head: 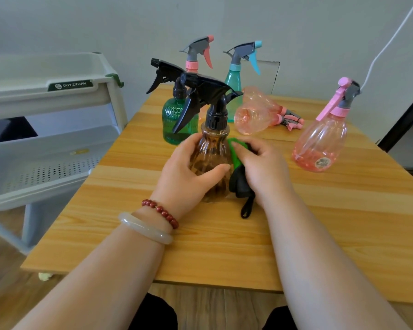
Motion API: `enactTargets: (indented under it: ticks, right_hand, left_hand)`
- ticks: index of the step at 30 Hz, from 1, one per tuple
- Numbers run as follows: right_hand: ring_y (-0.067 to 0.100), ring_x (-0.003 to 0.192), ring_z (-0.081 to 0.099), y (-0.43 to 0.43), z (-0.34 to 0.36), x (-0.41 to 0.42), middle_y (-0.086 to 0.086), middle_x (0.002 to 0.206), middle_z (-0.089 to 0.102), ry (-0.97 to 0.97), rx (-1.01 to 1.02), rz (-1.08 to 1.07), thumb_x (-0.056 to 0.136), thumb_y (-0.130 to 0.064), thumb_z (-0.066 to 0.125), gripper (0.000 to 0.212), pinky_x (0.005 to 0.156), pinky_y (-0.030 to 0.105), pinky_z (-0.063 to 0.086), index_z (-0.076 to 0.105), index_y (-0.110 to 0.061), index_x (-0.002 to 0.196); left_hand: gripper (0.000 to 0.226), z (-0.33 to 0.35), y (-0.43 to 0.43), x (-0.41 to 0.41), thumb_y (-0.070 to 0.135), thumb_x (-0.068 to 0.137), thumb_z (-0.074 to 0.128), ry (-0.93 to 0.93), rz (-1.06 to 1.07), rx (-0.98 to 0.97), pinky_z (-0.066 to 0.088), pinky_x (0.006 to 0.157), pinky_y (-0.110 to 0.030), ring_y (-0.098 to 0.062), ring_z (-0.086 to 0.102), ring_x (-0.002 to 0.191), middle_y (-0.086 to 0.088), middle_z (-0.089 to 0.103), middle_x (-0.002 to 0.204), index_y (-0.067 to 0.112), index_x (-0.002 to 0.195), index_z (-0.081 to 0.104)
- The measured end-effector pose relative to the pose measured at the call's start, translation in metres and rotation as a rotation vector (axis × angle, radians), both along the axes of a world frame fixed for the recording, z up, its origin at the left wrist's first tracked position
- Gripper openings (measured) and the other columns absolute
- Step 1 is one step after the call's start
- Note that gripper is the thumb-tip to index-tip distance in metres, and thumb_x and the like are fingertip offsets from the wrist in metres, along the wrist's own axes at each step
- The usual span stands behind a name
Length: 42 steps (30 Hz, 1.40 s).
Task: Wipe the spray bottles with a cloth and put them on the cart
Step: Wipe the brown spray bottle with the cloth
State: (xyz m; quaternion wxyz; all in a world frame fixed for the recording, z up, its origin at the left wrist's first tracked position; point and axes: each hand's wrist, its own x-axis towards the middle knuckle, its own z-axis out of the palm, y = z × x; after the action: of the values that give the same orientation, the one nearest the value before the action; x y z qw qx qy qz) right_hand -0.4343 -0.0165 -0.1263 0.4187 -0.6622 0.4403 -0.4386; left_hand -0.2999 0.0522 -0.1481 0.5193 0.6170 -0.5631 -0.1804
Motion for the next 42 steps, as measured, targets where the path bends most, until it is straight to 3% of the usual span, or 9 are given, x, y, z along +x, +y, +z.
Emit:
enactTargets:
  ticks: [4, 10, 16, 22, 28, 31, 35, 39, 42]
  right_hand:
    - [0.025, 0.089, 0.067, -0.005, -0.005, -0.002, 0.001, 0.087, 0.07, 0.248, 0.098, -0.079, 0.095, -0.027, 0.063, 0.01, 0.074, 0.035, 0.052, 0.072, -0.024, 0.093]
    - [0.012, 0.097, 0.069, 0.005, 0.002, 0.0, -0.01, 0.096, 0.075, -0.261, -0.084, 0.035, 0.093, -0.025, 0.067, 0.016, 0.086, 0.032, 0.055, 0.071, -0.04, 0.089]
    - [0.02, 0.079, 0.064, -0.009, -0.009, -0.004, -0.004, 0.079, 0.067, 0.269, 0.012, -0.116, 0.094, -0.026, 0.064, 0.01, 0.063, 0.028, 0.045, 0.072, -0.022, 0.091]
    - [0.012, 0.094, 0.069, 0.004, 0.001, 0.0, -0.01, 0.094, 0.075, -0.291, -0.071, 0.041, 0.093, -0.027, 0.067, 0.015, 0.085, 0.034, 0.056, 0.072, -0.04, 0.088]
    - [0.018, 0.079, 0.064, -0.007, -0.007, -0.002, -0.003, 0.079, 0.069, 0.277, 0.01, -0.067, 0.094, -0.027, 0.063, 0.012, 0.06, 0.026, 0.044, 0.074, -0.02, 0.094]
    - [0.021, 0.087, 0.068, -0.007, -0.008, 0.0, -0.003, 0.085, 0.072, 0.057, 0.008, -0.109, 0.092, -0.029, 0.066, 0.008, 0.074, 0.035, 0.054, 0.073, -0.028, 0.088]
    - [0.017, 0.101, 0.069, 0.002, -0.001, 0.002, -0.004, 0.101, 0.075, -0.393, -0.059, 0.046, 0.089, -0.03, 0.068, 0.01, 0.091, 0.039, 0.055, 0.074, -0.035, 0.095]
    - [0.002, 0.088, 0.066, 0.001, -0.002, 0.0, -0.013, 0.092, 0.073, -0.088, -0.036, 0.048, 0.095, -0.027, 0.064, 0.013, 0.076, 0.022, 0.05, 0.071, -0.038, 0.092]
    - [0.013, 0.078, 0.063, -0.004, -0.004, 0.0, -0.008, 0.084, 0.069, 0.225, 0.048, -0.026, 0.096, -0.027, 0.061, 0.012, 0.062, 0.024, 0.044, 0.073, -0.026, 0.093]
  left_hand:
    - [0.063, 0.0, 0.0, 0.001, 0.036, 0.081, 0.076, -0.003, 0.017, 0.002, 0.037, 0.083, 0.003, 0.019, 0.044, 0.105, 0.014, 0.045, 0.122, 0.033, 0.136, 0.046]
    - [0.06, 0.002, 0.003, -0.001, 0.026, 0.084, 0.074, 0.0, -0.015, -0.017, 0.035, 0.089, 0.002, 0.026, 0.046, 0.105, 0.034, 0.049, 0.114, 0.043, 0.13, 0.038]
    - [0.054, 0.001, 0.002, -0.004, 0.039, 0.081, 0.075, 0.015, -0.026, 0.027, 0.046, 0.09, -0.013, 0.006, 0.057, 0.108, 0.02, 0.059, 0.117, 0.043, 0.124, 0.043]
    - [0.085, 0.001, 0.0, -0.004, 0.062, 0.066, 0.072, -0.057, 0.031, 0.016, 0.041, 0.099, -0.015, -0.004, 0.048, 0.117, 0.014, 0.044, 0.121, 0.028, 0.14, 0.048]
    - [0.068, 0.003, 0.002, 0.0, 0.042, 0.077, 0.078, -0.026, 0.043, 0.003, 0.044, 0.096, -0.014, 0.006, 0.052, 0.107, 0.019, 0.054, 0.116, 0.028, 0.137, 0.051]
    - [0.064, 0.001, 0.002, 0.0, 0.035, 0.079, 0.08, 0.096, 0.006, 0.008, 0.051, 0.1, -0.029, 0.002, 0.056, 0.117, 0.015, 0.06, 0.125, 0.031, 0.134, 0.046]
    - [0.049, 0.002, 0.001, -0.003, 0.021, 0.086, 0.073, 0.098, -0.024, 0.017, 0.049, 0.079, -0.008, 0.016, 0.057, 0.098, 0.019, 0.058, 0.111, 0.033, 0.121, 0.04]
    - [0.063, 0.001, -0.001, -0.005, 0.041, 0.077, 0.079, 0.032, 0.0, 0.034, 0.044, 0.094, -0.013, -0.001, 0.053, 0.115, 0.013, 0.051, 0.124, 0.034, 0.125, 0.038]
    - [0.071, -0.001, -0.002, -0.003, 0.047, 0.071, 0.082, -0.025, 0.066, 0.035, 0.04, 0.106, -0.024, -0.01, 0.044, 0.124, 0.01, 0.038, 0.127, 0.037, 0.126, 0.038]
